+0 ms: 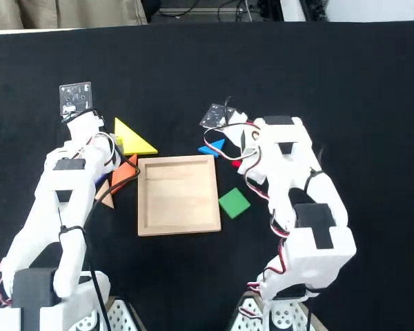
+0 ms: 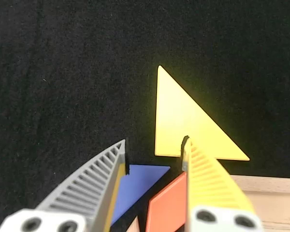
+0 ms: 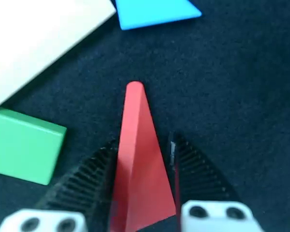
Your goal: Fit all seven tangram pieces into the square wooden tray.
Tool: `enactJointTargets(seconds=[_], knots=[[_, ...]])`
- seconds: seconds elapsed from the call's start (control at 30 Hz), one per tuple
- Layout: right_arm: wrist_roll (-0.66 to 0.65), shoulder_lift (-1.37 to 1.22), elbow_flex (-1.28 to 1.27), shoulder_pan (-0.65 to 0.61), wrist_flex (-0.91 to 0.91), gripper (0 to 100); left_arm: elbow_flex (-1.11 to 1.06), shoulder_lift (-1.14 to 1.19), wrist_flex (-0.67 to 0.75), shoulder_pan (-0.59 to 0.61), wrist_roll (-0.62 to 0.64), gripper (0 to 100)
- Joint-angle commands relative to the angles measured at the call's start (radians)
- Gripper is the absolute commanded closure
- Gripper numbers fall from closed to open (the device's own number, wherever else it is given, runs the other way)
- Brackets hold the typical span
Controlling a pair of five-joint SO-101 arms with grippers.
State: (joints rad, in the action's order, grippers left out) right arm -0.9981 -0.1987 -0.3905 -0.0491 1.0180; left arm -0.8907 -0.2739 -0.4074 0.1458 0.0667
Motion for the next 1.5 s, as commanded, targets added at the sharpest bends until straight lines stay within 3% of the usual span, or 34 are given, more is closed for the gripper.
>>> enactJointTargets(seconds=[0.0, 0.73, 0.87, 0.93, 1.07, 1.27, 1.47], knots=[[-0.008, 0.071, 0.038, 0.020, 0.006, 87.4, 0.010, -0.003, 0.020, 0.010, 0.000, 80], [-0.049, 0.127, 0.073, 0.143, 0.061, 90.6, 0.010, -0.003, 0.021, 0.010, -0.002, 80], [-0.049, 0.127, 0.085, 0.138, 0.061, 99.0, 0.010, -0.003, 0.021, 0.010, -0.002, 80], [-0.046, 0.127, 0.104, 0.138, 0.068, 98.0, 0.010, -0.003, 0.021, 0.010, 0.000, 80], [-0.046, 0.130, 0.186, 0.137, 0.209, 98.8, 0.010, -0.003, 0.021, 0.010, 0.003, 80], [-0.048, 0.246, 0.236, -0.003, 0.471, 98.8, 0.001, -0.003, 0.072, 0.047, 0.008, 80], [-0.034, 0.427, 0.087, -0.325, 0.522, 98.8, 0.012, -0.003, 0.086, 0.188, 0.212, 80]])
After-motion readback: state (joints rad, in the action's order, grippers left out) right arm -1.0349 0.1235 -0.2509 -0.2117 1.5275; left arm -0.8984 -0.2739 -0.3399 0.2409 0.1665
